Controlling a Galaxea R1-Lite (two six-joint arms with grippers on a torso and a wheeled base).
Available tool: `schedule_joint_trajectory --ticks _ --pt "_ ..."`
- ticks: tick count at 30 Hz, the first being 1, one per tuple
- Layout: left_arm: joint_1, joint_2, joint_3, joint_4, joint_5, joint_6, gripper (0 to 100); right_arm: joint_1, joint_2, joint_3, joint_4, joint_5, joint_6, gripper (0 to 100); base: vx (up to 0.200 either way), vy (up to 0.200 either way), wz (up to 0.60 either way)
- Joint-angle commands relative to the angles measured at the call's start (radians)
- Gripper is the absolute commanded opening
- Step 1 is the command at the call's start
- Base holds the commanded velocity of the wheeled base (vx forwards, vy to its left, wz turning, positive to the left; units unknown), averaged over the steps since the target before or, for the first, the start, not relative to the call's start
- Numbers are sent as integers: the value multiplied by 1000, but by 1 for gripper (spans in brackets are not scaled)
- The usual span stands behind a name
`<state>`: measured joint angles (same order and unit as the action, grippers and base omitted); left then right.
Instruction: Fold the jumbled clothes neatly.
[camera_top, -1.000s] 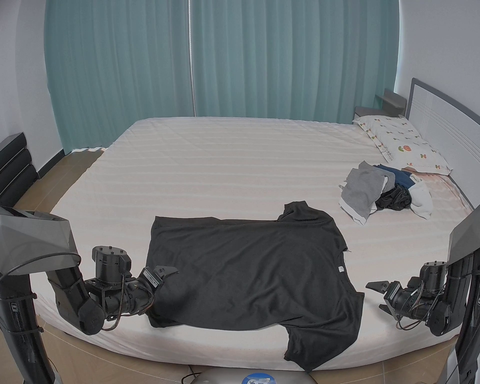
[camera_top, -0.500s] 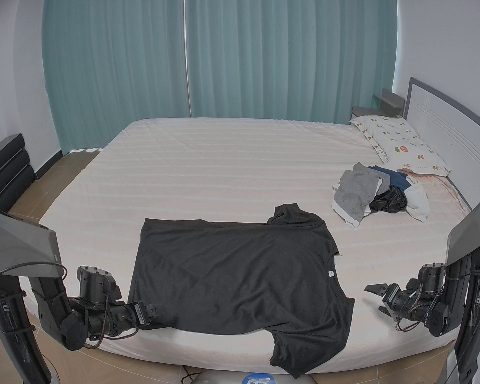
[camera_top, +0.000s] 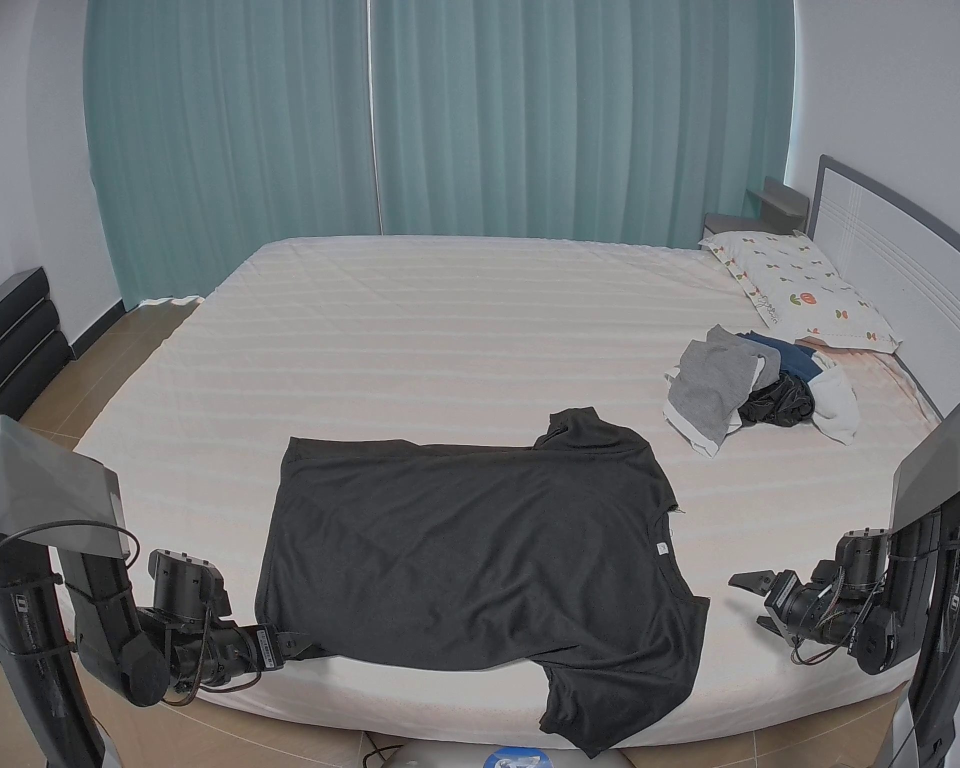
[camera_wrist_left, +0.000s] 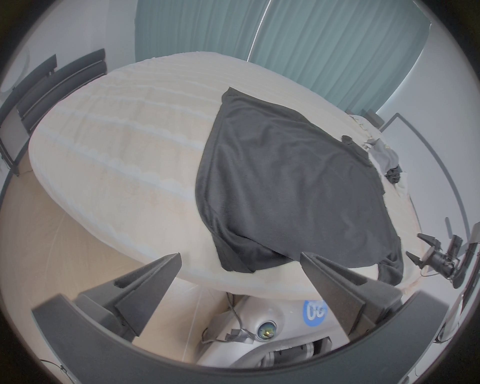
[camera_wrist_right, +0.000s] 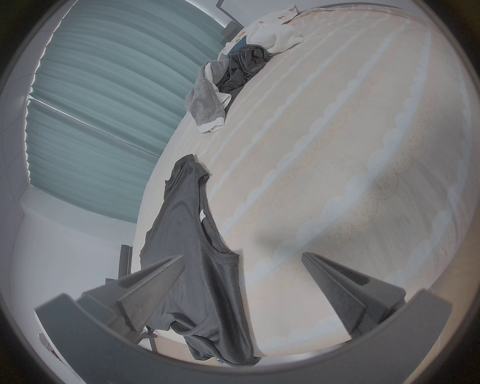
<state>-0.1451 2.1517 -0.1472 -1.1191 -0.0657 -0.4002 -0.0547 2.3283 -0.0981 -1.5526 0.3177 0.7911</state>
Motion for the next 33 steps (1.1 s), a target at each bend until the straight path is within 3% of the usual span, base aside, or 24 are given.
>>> schedule_joint_trajectory --ticks 1,10,11,18,22,28,33 --pt "-1 93 -2 -42 21 8 100 1 3 3 -11 0 0 100 0 0 0" --pt "1 148 -12 -93 21 14 100 13 -3 9 -11 -5 -1 100 0 0 0" --pt "1 152 -15 -103 21 14 0 18 -4 12 -11 -6 -1 100 0 0 0" --pt "4 154 0 -146 27 15 0 30 -3 15 -12 -8 -3 100 0 0 0" --pt "15 119 28 -145 29 70 0 32 2 17 -11 -5 -10 100 0 0 0" --pt "45 86 29 -148 66 103 0 67 39 23 -11 -3 -116 100 0 0 0" --pt "58 50 34 -148 69 124 0 130 40 14 -11 -5 -127 100 0 0 0"
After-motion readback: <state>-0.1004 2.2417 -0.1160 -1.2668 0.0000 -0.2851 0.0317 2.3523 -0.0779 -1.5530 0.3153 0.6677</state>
